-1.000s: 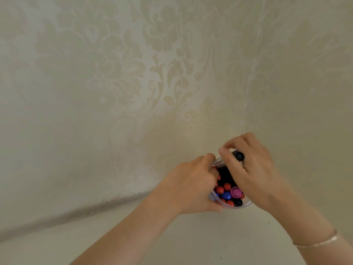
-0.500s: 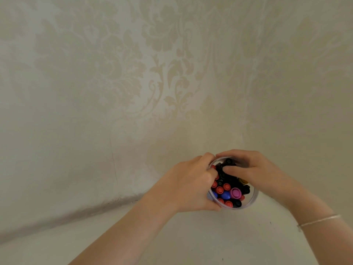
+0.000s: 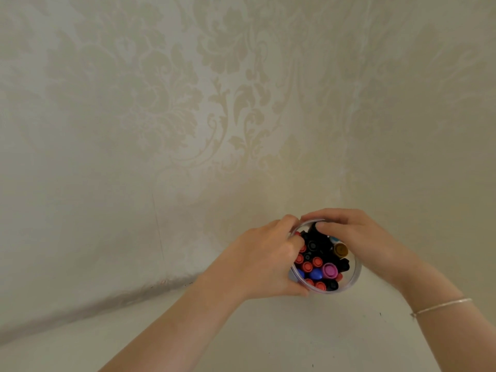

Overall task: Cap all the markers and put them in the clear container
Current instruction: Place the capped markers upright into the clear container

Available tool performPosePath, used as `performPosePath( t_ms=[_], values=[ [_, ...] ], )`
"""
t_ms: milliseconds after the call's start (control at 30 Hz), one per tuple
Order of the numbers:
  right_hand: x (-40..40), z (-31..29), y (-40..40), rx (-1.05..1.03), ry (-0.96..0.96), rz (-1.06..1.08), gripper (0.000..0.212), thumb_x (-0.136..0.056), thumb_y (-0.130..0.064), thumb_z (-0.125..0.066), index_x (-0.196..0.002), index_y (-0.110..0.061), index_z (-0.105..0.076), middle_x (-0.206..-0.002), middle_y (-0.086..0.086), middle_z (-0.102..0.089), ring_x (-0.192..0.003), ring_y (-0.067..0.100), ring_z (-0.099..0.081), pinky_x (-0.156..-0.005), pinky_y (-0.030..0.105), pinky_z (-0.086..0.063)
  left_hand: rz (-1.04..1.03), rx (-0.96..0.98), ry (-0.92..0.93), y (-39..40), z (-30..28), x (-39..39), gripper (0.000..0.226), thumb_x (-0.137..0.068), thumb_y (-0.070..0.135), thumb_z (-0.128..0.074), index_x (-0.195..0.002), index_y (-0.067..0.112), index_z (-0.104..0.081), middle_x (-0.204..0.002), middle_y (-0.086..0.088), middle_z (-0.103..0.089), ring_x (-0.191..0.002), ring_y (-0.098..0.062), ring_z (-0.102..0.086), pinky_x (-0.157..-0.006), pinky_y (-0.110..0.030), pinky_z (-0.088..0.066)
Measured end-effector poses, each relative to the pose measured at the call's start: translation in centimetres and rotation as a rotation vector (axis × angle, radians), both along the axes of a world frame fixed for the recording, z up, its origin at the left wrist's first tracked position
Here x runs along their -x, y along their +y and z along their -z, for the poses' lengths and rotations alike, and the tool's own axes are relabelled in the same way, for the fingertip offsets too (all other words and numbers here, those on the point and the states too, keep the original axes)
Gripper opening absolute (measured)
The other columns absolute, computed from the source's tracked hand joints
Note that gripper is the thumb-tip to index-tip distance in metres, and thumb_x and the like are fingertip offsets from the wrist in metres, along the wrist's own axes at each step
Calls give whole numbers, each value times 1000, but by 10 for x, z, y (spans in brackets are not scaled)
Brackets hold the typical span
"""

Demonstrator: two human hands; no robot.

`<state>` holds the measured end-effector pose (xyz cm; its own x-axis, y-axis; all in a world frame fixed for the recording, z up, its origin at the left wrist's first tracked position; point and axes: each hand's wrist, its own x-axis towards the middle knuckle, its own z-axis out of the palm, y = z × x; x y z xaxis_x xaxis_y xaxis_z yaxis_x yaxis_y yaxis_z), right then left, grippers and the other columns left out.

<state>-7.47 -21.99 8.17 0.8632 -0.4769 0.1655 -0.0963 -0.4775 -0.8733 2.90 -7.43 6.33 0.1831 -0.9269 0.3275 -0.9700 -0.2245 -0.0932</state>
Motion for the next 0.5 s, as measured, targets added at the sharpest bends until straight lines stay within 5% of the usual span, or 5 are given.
performPosePath(
  t_ms=[500],
  values=[
    [-6, 7, -5, -83, -70, -77, 17, -90, -17, -62, -101, -21, -73, -91, -5, -75, -88, 10, -70, -79, 22, -56, -4, 43, 95, 5, 1, -5, 74, -72, 58, -71, -133, 26, -46, -130, 9, -29, -114, -7, -44, -84, -27, -50]
  ],
)
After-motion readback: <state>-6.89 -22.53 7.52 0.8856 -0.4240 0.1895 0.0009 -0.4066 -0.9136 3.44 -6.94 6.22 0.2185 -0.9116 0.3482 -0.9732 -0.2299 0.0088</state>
